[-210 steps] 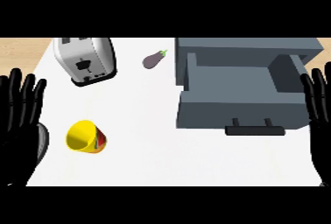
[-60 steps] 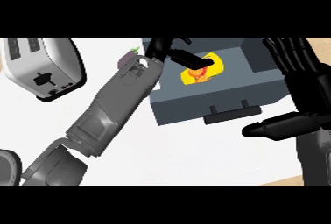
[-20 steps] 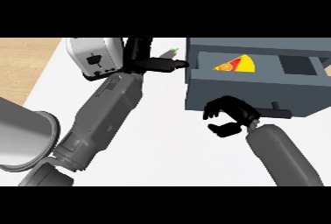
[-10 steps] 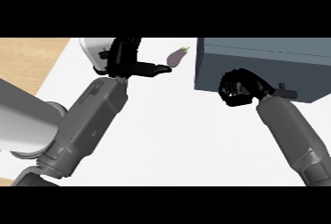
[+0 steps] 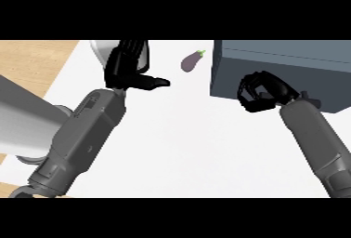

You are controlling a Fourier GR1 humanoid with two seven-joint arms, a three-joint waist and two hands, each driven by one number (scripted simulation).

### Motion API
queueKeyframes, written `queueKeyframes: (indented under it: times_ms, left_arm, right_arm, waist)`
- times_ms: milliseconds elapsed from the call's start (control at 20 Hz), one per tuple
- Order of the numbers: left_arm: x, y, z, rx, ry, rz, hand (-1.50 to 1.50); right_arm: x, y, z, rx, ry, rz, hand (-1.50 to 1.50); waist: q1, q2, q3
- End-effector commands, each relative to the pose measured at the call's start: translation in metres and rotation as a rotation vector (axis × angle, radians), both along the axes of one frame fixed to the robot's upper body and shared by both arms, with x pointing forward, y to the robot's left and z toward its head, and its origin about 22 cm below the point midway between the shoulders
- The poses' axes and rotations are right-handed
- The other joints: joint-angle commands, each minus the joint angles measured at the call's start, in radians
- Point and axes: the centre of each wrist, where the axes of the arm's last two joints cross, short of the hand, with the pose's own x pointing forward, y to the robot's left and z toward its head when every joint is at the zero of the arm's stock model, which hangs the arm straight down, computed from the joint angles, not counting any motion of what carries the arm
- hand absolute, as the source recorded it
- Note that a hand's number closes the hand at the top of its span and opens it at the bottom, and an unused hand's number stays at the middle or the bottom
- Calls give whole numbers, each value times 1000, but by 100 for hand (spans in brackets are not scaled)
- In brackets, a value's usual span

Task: Pick up the cup, place it into the drawer and close the drawer

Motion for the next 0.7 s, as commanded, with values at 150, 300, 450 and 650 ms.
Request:
queueKeyframes:
  times_ms: [150,300,450,650]
  left_arm:
    - [-3,6,-1,-15,2,-33,-150]
    - [-3,13,-2,-3,10,-40,-150]
    - [-6,12,-5,-18,4,-45,-150]
    - [-7,9,-5,-26,6,-64,-150]
  right_arm:
    - [32,-35,87,-28,-161,-170,150]
    - [31,-46,101,10,-160,-165,150]
    - [29,-53,104,22,-153,-157,150]
    - [28,-48,100,53,-135,-140,150]
  waist:
    - [50,22,-4]
    - [56,22,-4]
    - [55,22,-5]
    - [64,28,-4]
